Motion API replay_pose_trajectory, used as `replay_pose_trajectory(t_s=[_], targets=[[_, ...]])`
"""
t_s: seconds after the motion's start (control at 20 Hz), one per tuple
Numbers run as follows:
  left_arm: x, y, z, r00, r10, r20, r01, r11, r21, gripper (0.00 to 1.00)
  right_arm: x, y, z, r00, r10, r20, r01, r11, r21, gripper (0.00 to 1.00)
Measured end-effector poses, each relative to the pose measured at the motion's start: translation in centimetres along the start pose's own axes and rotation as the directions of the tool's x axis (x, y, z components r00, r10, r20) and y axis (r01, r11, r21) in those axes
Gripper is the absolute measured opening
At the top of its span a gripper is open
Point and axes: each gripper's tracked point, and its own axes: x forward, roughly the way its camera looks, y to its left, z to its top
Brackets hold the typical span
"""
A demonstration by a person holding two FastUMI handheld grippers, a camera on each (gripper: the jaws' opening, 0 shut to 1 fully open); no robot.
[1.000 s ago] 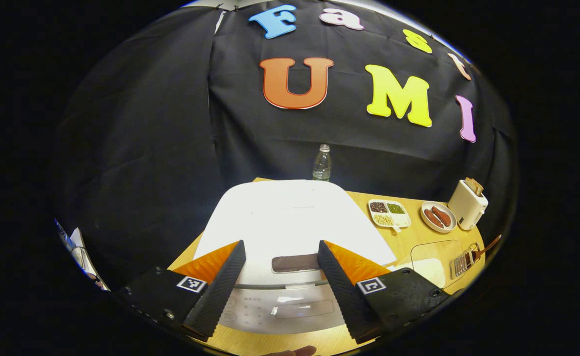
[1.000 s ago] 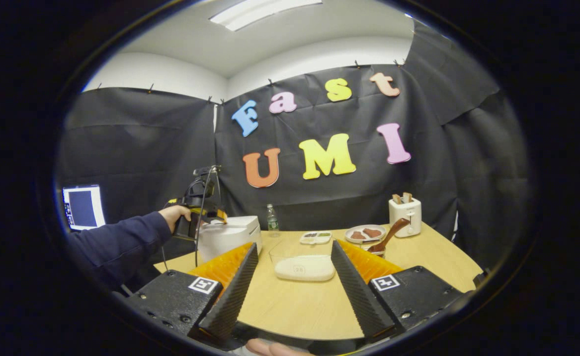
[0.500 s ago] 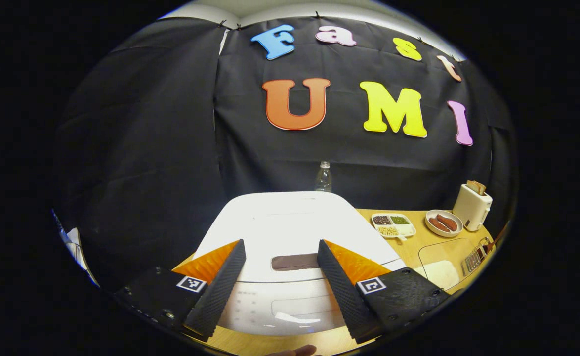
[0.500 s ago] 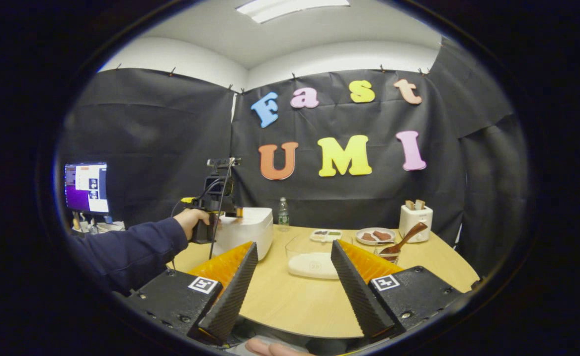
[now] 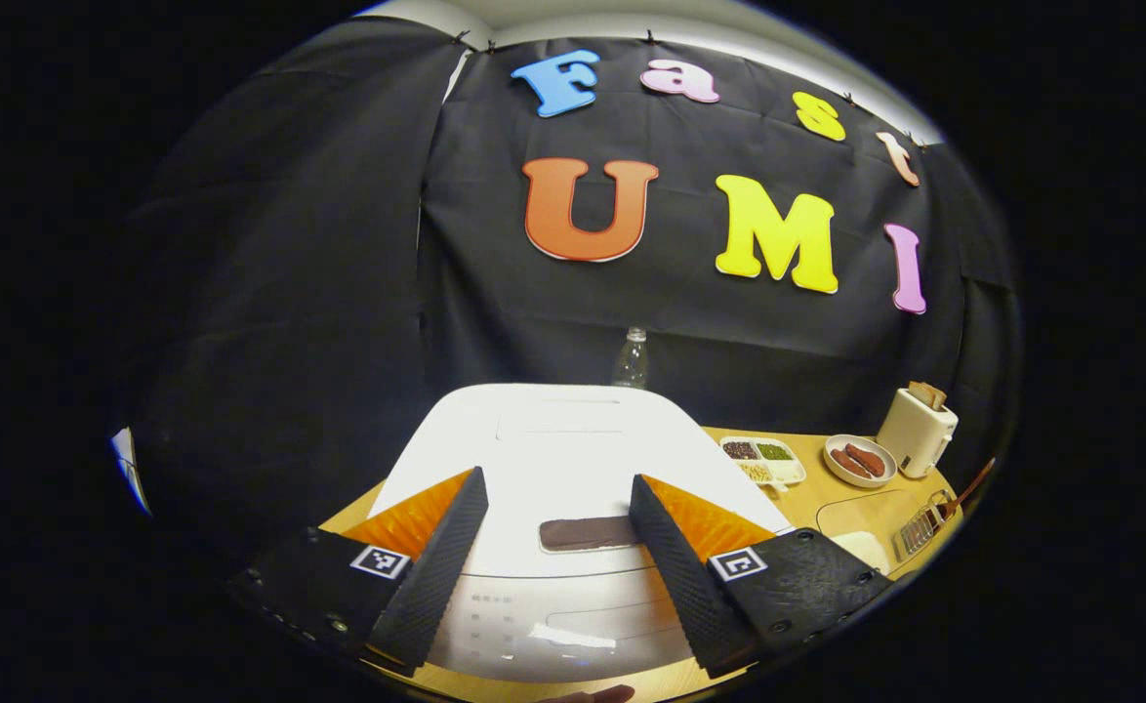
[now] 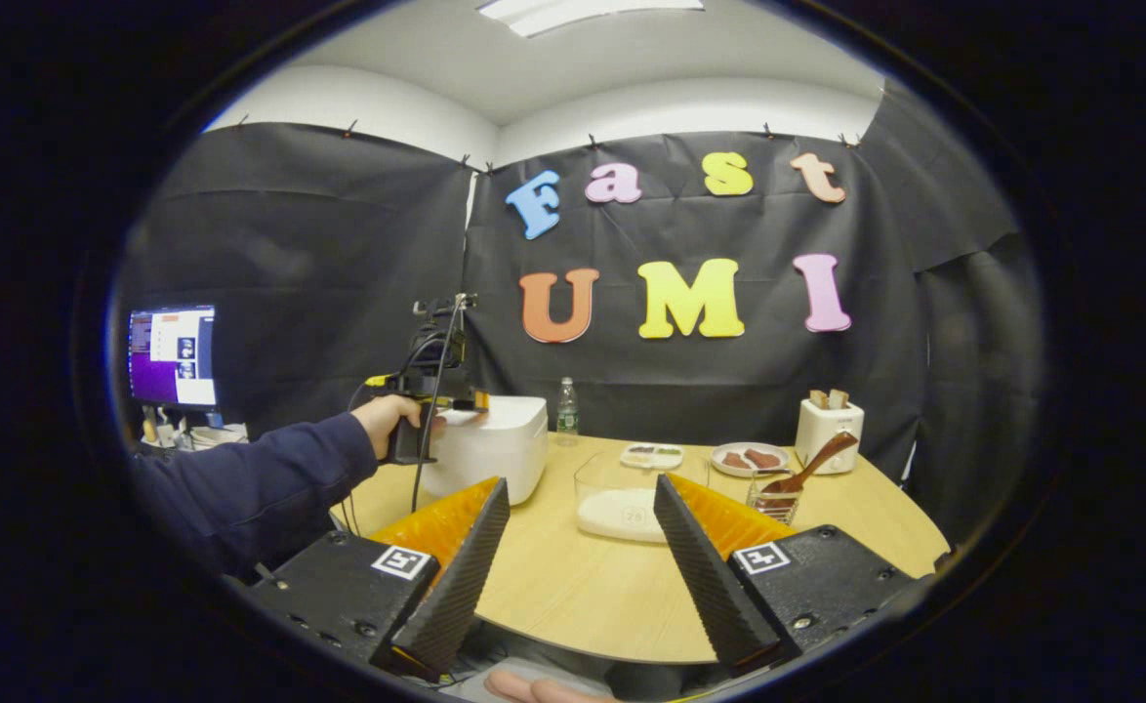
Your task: Close the left gripper, press the button to open the rice cooker; take a wooden spoon from the chopstick holder with the right hand, scoop a spoonful of rice and pour it into the rice cooker, then put the wooden spoon back into the chopstick holder.
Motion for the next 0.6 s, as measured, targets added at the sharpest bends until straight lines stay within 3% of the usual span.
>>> replay_pose_trajectory(t_s=[0.4, 0.6], targets=[[-0.6, 0.1, 0.5, 0.998, 0.063, 0.027, -0.064, 0.997, 0.034, 0.92, -0.3, -2.1, 0.1, 0.999, -0.041, 0.006, 0.041, 0.999, 0.018, 0.98], [-3.2, -1.1, 2.1, 0.999, 0.013, 0.037, -0.013, 1.000, -0.012, 0.94, -0.4, -2.3, 1.0, 0.998, -0.056, 0.022, 0.055, 0.998, 0.037, 0.97]])
